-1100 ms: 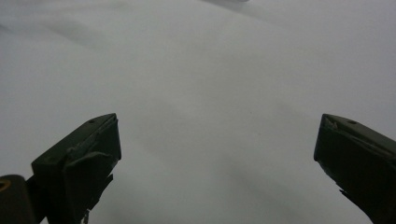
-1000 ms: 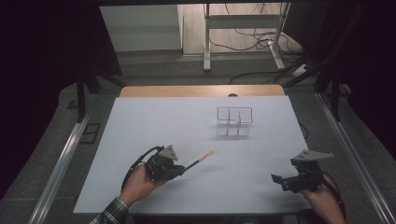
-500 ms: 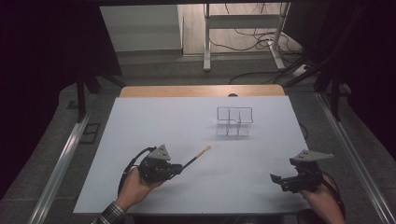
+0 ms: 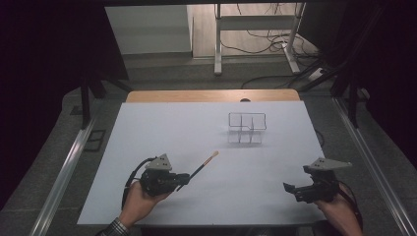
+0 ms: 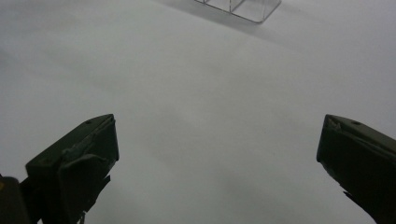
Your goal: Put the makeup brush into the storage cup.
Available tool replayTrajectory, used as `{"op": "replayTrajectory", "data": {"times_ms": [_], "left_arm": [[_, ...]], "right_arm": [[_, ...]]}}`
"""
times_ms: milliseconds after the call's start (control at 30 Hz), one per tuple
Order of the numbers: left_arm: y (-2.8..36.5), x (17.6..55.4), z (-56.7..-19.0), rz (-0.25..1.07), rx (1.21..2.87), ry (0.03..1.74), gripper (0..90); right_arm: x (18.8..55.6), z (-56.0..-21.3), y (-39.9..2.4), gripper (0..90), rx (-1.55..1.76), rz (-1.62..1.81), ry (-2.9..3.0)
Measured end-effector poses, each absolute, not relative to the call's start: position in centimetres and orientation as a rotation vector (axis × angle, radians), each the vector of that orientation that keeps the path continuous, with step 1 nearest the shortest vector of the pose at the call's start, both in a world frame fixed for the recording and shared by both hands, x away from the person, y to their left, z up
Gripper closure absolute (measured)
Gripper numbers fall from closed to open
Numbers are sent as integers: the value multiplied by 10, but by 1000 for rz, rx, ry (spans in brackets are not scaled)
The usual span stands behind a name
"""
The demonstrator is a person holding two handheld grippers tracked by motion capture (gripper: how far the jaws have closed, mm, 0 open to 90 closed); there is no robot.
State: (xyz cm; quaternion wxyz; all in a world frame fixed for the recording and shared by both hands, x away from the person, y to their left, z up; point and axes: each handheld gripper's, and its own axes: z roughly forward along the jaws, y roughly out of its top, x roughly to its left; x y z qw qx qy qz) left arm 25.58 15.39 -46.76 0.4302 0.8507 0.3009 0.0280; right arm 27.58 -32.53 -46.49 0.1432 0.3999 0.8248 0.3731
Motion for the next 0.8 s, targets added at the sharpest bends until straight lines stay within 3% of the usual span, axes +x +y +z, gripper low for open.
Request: {"op": "replayTrajectory", "data": {"times_ms": [800], "left_arm": [[145, 254, -466, 65, 2046, 716, 848]], "right_arm": [[277, -454, -292, 0, 1061, 1232, 2409]]}}
